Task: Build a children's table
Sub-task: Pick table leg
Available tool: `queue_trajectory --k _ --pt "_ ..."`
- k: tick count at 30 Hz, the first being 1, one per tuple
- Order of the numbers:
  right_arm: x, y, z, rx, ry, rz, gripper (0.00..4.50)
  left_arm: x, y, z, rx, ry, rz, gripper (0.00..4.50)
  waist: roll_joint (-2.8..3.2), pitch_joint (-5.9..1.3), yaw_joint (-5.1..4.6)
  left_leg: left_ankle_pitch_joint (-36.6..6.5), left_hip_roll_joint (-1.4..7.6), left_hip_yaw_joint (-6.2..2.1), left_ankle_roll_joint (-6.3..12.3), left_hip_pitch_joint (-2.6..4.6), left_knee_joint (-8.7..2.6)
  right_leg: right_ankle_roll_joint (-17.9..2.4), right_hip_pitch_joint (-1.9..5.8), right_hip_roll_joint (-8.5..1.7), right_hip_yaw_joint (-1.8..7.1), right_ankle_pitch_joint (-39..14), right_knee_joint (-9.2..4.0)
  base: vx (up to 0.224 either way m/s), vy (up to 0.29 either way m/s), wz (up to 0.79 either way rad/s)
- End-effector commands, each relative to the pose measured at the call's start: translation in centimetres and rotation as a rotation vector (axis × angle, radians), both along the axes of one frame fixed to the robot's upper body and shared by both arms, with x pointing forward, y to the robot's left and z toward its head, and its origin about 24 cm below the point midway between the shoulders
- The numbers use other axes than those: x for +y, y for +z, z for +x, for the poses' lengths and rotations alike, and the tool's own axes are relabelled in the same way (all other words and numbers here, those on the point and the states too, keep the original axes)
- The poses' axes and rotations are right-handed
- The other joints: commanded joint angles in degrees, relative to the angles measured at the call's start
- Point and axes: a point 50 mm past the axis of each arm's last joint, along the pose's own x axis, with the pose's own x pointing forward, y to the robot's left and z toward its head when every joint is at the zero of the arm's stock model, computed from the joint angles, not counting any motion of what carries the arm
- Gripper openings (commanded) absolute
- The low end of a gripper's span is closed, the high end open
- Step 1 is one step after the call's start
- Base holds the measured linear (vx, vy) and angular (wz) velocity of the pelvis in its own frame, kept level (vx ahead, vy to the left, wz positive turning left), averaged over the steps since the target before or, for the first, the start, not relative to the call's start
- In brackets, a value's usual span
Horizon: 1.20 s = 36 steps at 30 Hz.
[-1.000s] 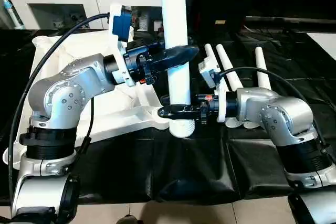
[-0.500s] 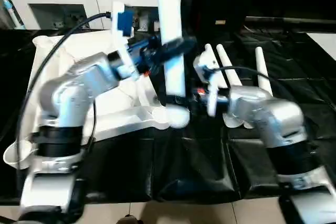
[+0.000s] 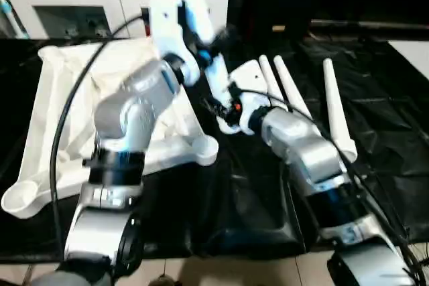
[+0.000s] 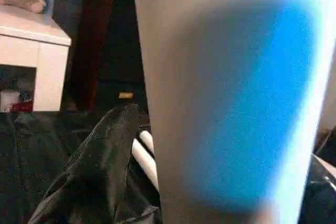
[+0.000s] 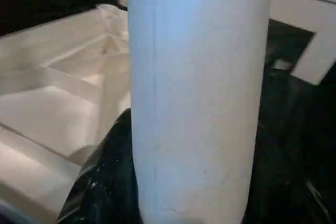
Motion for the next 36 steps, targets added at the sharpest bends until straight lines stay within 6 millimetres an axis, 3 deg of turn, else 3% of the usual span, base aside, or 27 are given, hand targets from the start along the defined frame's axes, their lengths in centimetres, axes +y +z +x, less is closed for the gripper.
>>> queue_trajectory --k 1,13,18,29,31,34,36 --pt "0.0 0.1 0.1 -0.033 -0.025 -0.008 1.88 1.5 1.0 0.4 -0.012 0.083 -0.043 3.31 0.56 -4.75 0.00 -3.68 2.59 -1.21 -1.40 0.95 -3.34 -11.11 3.67 -5.11 3.04 3.16 -3.85 0.000 0.000 0.00" --pt "-0.1 0.0 0.9 -0.042 -0.077 0.015 1.88 1.6 1.8 0.1 -0.023 0.067 -0.164 2.25 0.04 -4.68 0.03 -4.19 2.61 -1.08 -0.38 0.92 -3.35 -11.79 3.76 -5.23 3.04 2.56 -3.89 0.000 0.000 0.00" --pt "0.0 -0.1 0.9 -0.044 -0.074 0.019 1.88 1.6 1.9 -0.1 -0.027 0.041 -0.183 1.86 0.13 -4.67 0.06 -3.80 2.66 -1.08 0.01 0.91 -3.35 -11.41 3.67 -5.28 3.04 2.55 -3.87 0.000 0.000 0.00" --pt "-0.1 0.3 1.1 -0.084 -0.062 0.018 1.88 1.3 2.0 -0.6 -0.045 -0.041 -0.156 1.77 0.41 -4.72 0.00 -4.34 2.69 -1.14 -0.50 0.98 -3.37 -11.19 3.57 -5.26 3.04 2.40 -3.85 0.000 0.000 0.00" --pt "0.1 0.6 0.8 -0.063 -0.001 0.074 2.58 1.1 2.1 -0.9 -0.063 -0.088 -0.122 1.77 0.34 -4.68 -0.03 -4.61 2.62 -1.06 -0.25 0.96 -3.35 -11.34 3.66 -5.18 3.08 2.73 -3.80 0.000 0.000 0.00" --pt "-0.2 1.6 0.4 0.000 0.114 0.181 2.67 1.0 2.2 -1.5 -0.091 -0.189 -0.045 1.77 0.50 -4.69 0.08 -4.91 2.80 -1.15 0.58 1.07 -3.43 -11.50 3.64 -5.26 3.07 2.74 -3.78 0.000 0.000 0.00" --pt "-0.5 2.1 0.2 0.014 0.168 0.201 3.00 1.0 2.2 -1.7 -0.096 -0.229 -0.008 1.77 0.45 -4.64 0.08 -4.48 2.88 -1.16 1.06 1.12 -3.47 -11.71 3.57 -5.14 2.98 3.17 -3.69 0.000 0.000 0.00"
